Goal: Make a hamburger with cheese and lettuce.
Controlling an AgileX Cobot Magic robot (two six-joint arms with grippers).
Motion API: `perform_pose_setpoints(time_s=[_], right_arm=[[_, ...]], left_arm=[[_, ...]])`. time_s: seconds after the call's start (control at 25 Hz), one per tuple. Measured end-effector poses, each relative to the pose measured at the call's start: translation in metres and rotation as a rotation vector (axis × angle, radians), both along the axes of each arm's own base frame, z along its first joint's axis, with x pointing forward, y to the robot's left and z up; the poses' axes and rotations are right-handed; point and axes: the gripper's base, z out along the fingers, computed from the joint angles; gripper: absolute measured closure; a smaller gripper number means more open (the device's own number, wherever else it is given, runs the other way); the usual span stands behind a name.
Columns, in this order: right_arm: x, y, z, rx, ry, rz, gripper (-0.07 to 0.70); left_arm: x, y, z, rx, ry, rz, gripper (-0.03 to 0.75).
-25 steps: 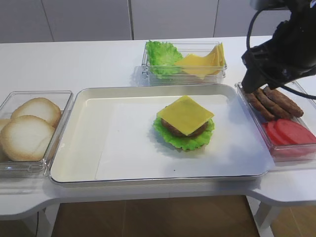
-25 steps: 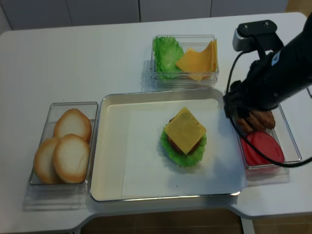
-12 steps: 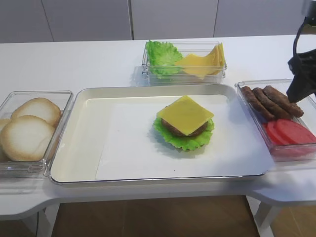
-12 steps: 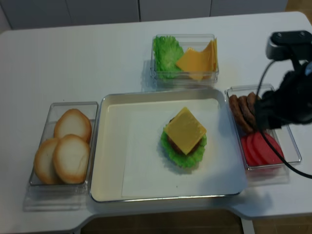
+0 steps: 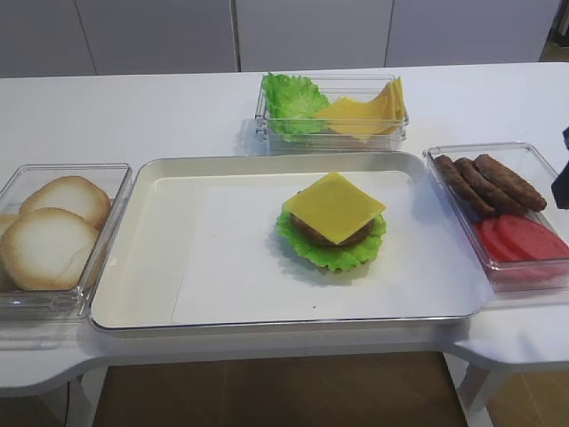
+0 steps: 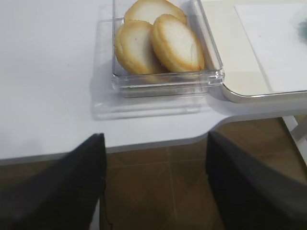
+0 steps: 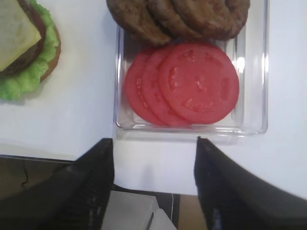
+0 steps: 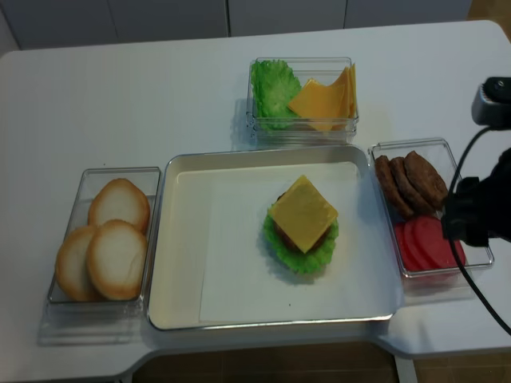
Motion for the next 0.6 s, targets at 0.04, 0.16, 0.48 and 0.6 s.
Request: perform_pose_setpoints(time_s=[0.04,0.16,0.48,0.6], right_arm=[[-0.006,-0.001,0.002,0.0,-0.011,-0.003,0.223],[-0.024,-0.004,0.009,-0.011,-0.041,-0.028,0.223],[-0.072,-0.016,0.033,-0.095,-0.129,-0.053,0.223],[-0.091,-0.02,0.039,-0.113,-0.146,-0.053,0.223]], left_arm=[[0.0,0.0,0.0,0.0,0.0,0.0,0.239],[0.0,0.0,0.0,0.0,0.0,0.0,0.239],[0.0,0.0,0.0,0.0,0.0,0.0,0.239],[0.0,0.0,0.0,0.0,0.0,0.0,0.239]])
